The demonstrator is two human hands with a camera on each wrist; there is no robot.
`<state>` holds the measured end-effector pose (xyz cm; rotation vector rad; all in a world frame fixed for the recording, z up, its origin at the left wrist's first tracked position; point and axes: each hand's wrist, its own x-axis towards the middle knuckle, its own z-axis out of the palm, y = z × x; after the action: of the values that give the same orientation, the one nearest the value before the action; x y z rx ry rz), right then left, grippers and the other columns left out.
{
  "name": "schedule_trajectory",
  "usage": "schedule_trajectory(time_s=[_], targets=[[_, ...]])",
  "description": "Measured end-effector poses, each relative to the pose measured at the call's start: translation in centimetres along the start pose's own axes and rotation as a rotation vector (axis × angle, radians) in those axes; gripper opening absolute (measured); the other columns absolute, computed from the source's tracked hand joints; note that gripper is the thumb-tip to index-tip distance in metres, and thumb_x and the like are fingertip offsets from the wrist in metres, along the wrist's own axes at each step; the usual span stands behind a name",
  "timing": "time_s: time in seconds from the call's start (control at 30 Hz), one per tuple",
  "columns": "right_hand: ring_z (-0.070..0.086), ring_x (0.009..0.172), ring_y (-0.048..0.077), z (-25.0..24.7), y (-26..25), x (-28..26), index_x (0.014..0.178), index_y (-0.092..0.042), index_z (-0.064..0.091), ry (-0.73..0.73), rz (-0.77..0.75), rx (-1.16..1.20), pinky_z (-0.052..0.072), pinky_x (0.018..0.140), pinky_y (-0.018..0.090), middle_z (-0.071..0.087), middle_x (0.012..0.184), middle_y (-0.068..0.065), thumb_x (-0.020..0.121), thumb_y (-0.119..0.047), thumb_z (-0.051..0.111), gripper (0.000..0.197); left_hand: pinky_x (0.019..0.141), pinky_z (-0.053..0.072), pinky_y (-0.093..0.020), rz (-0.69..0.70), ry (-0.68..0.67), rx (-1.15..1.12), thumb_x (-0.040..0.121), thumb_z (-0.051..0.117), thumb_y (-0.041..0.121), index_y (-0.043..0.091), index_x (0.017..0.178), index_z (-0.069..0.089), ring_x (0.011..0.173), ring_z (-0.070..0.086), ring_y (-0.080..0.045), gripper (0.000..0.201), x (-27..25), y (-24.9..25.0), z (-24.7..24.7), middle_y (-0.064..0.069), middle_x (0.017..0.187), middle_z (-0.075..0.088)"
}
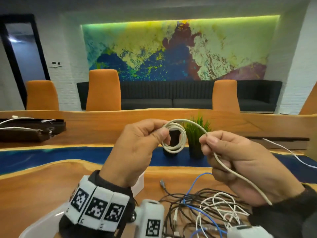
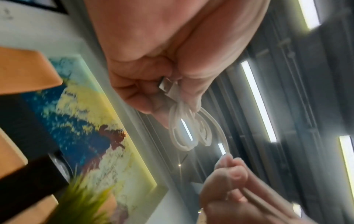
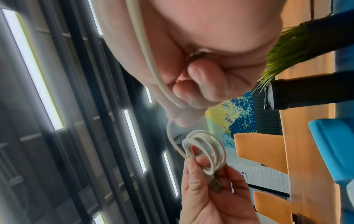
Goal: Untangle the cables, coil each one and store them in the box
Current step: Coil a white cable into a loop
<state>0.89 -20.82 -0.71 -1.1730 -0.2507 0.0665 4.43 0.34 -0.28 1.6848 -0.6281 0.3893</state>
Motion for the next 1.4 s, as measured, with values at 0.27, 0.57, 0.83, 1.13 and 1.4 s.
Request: schedule_trajectory(time_s=[0.27, 0.57, 0.83, 1.13, 1.4], targets=[[0.030, 0.042, 0.003, -0.2, 0.6, 0.6, 0.087, -0.006, 0.070, 0.005, 0.036, 0.252, 0.023, 0.031, 0.013, 0.051, 0.070, 0.003, 0.074, -0.016, 0.068, 0.017, 0.084, 0.056, -0.033, -0.135, -0.197, -0.498, 0.081, 0.068, 0.020, 0.011, 0.099, 0.078, 0.079, 0.067, -0.018, 0.022, -0.1, 0.0, -0.7, -0.007, 0.077, 0.070], [0.061, 0.056, 0.019, 0.5, -0.2, -1.0, 0.079, -0.008, 0.073, 0.167, -0.227, -0.583, 0.057, 0.053, 0.026, 0.067, 0.068, 0.015, 0.081, 0.001, 0.069, 0.010, 0.081, 0.059, -0.035, -0.072, 0.046, -0.086, 0.096, 0.058, 0.006, 0.018, 0.092, 0.076, 0.076, 0.064, -0.014, 0.022, -0.2, -0.1, 0.7, -0.005, 0.076, 0.070], [0.065, 0.070, 0.010, -2.4, 2.3, 1.5, 0.091, -0.024, 0.062, 0.501, -0.540, -1.191, 0.057, 0.068, 0.043, 0.066, 0.076, -0.004, 0.097, -0.021, 0.055, 0.010, 0.072, 0.059, -0.031, -0.199, -0.168, -0.340, 0.085, 0.059, 0.012, 0.006, 0.101, 0.073, 0.072, 0.061, -0.016, 0.023, -1.0, 0.7, 2.3, -0.007, 0.077, 0.067], [0.063, 0.058, 0.009, -0.4, 0.5, 0.9, 0.101, -0.001, 0.057, 0.233, -0.169, 0.126, 0.054, 0.053, 0.019, 0.065, 0.072, 0.008, 0.103, -0.011, 0.041, 0.019, 0.069, 0.061, -0.032, -0.204, -0.219, -0.323, 0.077, 0.062, 0.016, 0.013, 0.091, 0.078, 0.069, 0.063, -0.014, 0.021, -1.2, -0.1, 3.1, -0.011, 0.076, 0.068], [0.063, 0.052, 0.010, -0.2, 0.6, 1.0, 0.087, 0.004, 0.061, 0.228, 0.077, 0.556, 0.053, 0.048, 0.014, 0.065, 0.066, 0.011, 0.098, -0.004, 0.046, 0.020, 0.063, 0.057, -0.027, -0.249, -0.326, -0.432, 0.085, 0.060, 0.012, 0.005, 0.100, 0.075, 0.067, 0.062, -0.015, 0.022, -1.0, -0.9, 2.3, -0.010, 0.077, 0.065]])
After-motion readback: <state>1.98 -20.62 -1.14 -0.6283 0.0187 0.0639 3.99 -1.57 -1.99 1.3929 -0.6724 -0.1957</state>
